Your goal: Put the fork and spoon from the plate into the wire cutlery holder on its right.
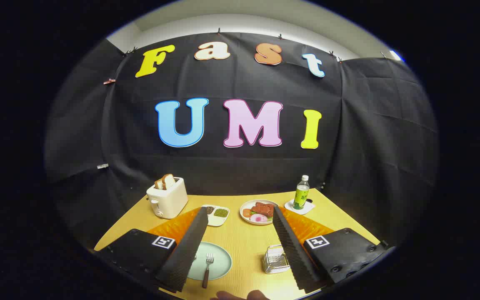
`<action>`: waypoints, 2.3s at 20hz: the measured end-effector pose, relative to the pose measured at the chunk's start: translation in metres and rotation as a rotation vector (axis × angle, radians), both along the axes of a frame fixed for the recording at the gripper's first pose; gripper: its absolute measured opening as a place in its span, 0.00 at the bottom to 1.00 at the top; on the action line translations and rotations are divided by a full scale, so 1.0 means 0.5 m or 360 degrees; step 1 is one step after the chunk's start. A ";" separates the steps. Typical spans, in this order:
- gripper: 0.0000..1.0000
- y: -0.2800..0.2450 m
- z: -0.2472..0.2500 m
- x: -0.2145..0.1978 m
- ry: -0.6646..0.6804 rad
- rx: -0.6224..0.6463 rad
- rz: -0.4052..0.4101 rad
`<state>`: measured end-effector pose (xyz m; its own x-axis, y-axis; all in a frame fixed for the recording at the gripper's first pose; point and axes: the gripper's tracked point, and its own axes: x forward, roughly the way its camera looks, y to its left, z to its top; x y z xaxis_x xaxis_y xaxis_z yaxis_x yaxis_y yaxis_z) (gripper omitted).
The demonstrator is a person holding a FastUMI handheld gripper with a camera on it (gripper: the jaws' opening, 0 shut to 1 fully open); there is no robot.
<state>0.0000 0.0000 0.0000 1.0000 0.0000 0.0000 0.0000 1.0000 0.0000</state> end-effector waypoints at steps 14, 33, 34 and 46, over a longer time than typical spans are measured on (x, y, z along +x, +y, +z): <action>0.97 -0.007 -0.024 0.001 0.0089 0.0015 0.0104; 0.95 0.077 -0.290 0.036 0.0718 -0.0051 0.0340; 0.95 0.090 -0.325 0.031 0.0801 -0.0051 0.0369; 0.95 0.162 -0.534 0.093 0.1260 -0.0213 0.0400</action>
<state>0.0465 0.0810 -0.2668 0.6751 0.1730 -0.7172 -0.2729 0.9617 -0.0249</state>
